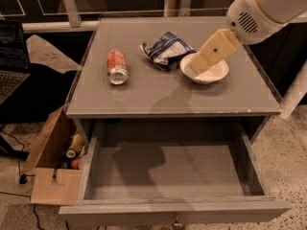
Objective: Place coke can into top drawer
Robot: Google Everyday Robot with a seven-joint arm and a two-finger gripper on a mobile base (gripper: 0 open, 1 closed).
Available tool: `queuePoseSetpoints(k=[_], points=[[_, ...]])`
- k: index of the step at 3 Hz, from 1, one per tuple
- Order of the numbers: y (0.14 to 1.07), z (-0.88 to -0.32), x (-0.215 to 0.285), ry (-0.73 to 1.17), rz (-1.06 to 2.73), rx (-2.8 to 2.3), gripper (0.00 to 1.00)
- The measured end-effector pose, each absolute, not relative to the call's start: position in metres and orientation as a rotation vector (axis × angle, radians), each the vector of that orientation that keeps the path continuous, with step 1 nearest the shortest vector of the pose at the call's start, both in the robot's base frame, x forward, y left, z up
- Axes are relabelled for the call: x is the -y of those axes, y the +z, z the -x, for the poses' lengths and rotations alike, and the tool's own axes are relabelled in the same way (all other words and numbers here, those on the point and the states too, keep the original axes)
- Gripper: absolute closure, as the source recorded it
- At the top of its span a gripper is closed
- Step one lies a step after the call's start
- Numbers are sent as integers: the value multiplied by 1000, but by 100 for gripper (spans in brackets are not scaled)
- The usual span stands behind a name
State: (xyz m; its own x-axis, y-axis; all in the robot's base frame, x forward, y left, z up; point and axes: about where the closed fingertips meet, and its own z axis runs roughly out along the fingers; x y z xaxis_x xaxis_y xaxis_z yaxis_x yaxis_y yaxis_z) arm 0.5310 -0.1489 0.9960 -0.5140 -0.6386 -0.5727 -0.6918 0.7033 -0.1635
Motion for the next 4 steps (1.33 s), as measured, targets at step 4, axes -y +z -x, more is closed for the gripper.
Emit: queuePoseSetpoints(k=[4], points=[[989,-606,15,371,509,-2362,0]])
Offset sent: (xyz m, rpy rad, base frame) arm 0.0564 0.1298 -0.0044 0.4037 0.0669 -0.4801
